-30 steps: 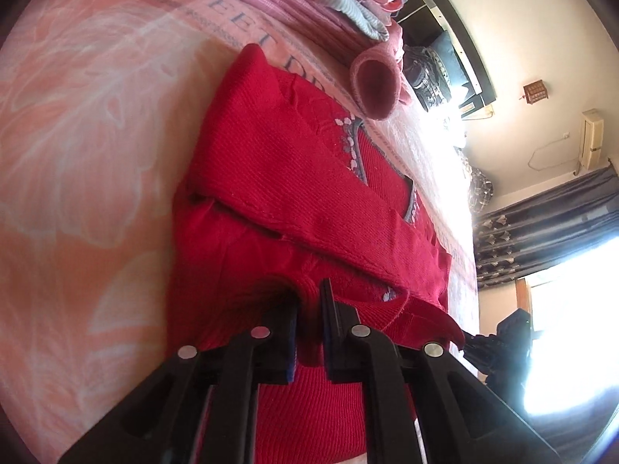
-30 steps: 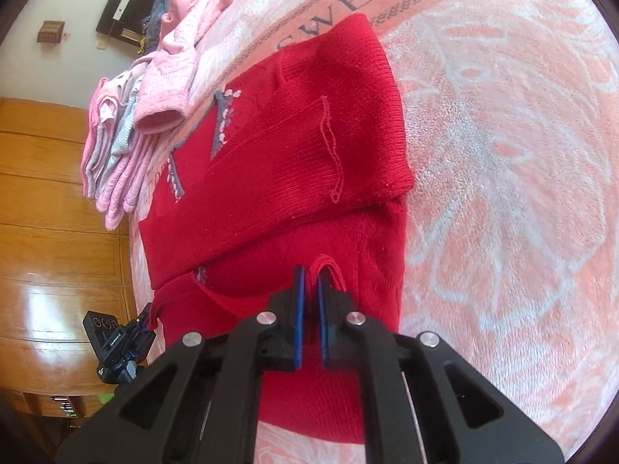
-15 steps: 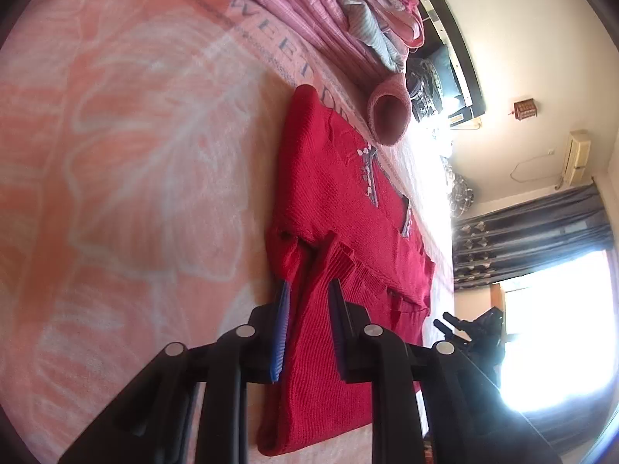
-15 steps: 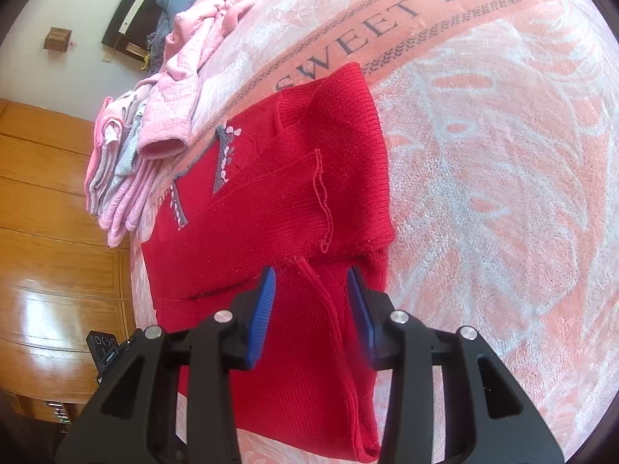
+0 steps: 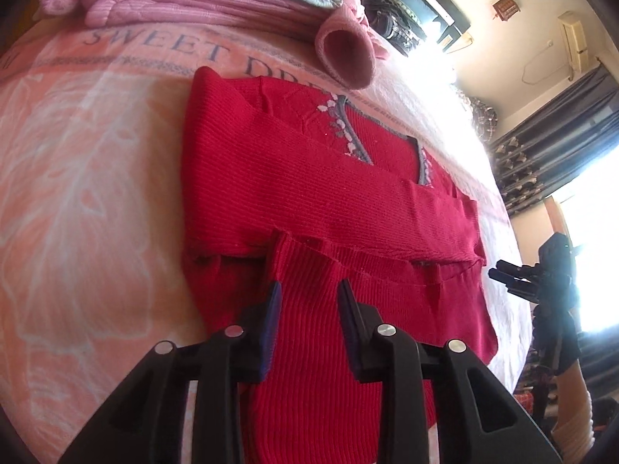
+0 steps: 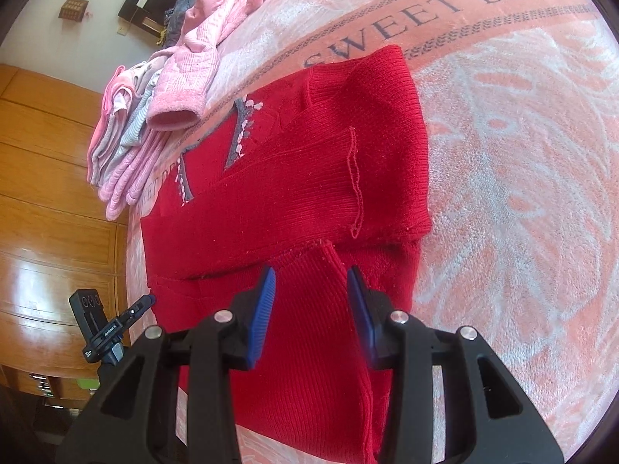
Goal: Fold small clothes
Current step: 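Lay the hem over the folded sleeves and release both tools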
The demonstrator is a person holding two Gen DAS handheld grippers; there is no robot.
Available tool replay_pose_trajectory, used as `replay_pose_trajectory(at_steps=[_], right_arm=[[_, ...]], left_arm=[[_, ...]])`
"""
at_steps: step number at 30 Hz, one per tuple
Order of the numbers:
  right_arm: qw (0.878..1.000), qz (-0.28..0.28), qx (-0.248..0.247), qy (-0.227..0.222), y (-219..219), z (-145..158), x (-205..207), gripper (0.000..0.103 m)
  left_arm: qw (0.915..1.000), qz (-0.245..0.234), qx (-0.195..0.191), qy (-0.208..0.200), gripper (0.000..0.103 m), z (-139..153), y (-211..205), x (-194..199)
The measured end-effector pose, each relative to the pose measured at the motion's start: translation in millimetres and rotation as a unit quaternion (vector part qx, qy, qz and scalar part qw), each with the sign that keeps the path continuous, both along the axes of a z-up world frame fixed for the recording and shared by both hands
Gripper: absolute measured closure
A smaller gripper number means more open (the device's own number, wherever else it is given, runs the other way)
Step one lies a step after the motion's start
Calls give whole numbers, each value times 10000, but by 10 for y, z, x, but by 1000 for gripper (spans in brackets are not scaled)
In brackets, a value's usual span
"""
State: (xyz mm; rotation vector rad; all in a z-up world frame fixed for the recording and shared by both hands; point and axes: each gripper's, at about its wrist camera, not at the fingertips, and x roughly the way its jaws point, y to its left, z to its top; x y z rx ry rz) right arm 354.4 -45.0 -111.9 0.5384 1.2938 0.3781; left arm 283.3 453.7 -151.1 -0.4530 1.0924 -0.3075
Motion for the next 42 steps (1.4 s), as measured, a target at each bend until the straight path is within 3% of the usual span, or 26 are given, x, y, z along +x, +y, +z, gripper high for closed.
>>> replay_pose_trajectory(at_steps=[8,17,21,25,29,35,42], right_arm=[[9999,126,-39,-68,-29,-34,29,64],[9998,196,-11,-86,-22,-48,12,64],[9995,288,-6,-107,14,-54,16,64],[9985,510,-99,-181,73,-29,18,64],[9971,682,-239,-218,115,-29,33,64],[9946,804,-608,-234,162,-124,67,56],[9855,1218,-1095,-445,363,-220,77,55]], left_arm=[[9992,32,92,-397,70,194,39,-41],[9960,-288,838,-129,67,-18,-169,37],[9970,-404,621,-242,67,-4,-228,16],[9945,-726,639,-401,87,50,-391,-4],[9945,-759,525,-495,96,84,-431,-10],[9952,-628,623,-422,96,39,-426,10],[9957,-517,692,-347,92,-22,-434,51]])
